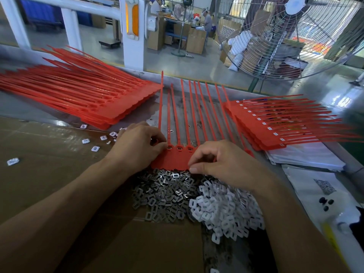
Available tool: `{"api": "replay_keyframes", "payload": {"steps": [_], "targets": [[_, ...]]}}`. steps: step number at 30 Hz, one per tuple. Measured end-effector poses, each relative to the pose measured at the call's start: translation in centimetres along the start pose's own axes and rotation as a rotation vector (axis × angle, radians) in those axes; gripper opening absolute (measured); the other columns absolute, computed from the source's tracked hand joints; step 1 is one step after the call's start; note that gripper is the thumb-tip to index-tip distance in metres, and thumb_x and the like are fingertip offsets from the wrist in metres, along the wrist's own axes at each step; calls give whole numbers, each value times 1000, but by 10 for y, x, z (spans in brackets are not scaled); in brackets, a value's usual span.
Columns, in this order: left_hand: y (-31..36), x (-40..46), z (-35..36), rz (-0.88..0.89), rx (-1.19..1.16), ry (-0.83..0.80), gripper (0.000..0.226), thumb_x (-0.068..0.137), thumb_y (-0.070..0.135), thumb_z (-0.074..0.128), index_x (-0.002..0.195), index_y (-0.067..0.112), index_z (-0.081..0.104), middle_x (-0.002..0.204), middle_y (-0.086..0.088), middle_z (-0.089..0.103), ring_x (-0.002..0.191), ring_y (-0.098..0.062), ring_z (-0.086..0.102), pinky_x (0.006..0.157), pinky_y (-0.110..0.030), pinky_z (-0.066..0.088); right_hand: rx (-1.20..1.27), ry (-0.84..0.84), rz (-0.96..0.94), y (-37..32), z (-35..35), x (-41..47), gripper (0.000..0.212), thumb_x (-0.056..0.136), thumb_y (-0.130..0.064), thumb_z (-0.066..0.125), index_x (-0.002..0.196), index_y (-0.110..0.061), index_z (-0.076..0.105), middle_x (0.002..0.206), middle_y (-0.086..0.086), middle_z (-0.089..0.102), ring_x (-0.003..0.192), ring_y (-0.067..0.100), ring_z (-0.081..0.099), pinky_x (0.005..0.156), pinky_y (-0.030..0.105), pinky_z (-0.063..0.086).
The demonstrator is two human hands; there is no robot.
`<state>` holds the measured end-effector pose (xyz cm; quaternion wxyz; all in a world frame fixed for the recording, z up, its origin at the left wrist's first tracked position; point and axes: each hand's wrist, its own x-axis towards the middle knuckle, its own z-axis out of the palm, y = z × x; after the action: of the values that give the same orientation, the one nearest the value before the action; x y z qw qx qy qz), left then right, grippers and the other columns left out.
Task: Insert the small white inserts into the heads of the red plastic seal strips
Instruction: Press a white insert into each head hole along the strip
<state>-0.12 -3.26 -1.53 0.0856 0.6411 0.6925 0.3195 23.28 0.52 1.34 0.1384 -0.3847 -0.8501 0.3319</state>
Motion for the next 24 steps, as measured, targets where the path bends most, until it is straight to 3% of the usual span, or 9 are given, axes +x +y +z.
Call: {"api": "replay_keyframes", "payload": {"steps": [9,16,21,24], "targets": [[1,0,-1,8,7,-3,10,87,45,71,93,37,74,97,6,60,99,-19,56,99,-48,44,-114,-89,-111,-14,12,2,8,88,-26,82,92,-32,79,96,-13,64,86,1,60,76,16,45],[2,0,-1,3,6,-3,11,87,44,71,94,36,74,98,4,60,102,-21,56,100,-47,43,-147,-91,-90,-17,14,-1,10,90,-27,79,88,-32,71,94,-21,61,82,-5,59,71,13,46],[3,-1,-2,-4,7,-13,12,87,45,70,94,36,74,99,4,60,104,-21,56,101,-47,43,-32,-68,-83,-20,11,-4,11,92,-23,75,87,-31,69,84,-17,69,69,-2,62,63,14,49],[2,0,-1,-4,4,-16,12,87,45,70,94,37,74,100,4,61,105,-21,56,100,-48,43,46,37,-91,-18,6,-5,11,94,-21,74,87,-30,70,80,-14,70,67,-2,61,64,15,49]]}}
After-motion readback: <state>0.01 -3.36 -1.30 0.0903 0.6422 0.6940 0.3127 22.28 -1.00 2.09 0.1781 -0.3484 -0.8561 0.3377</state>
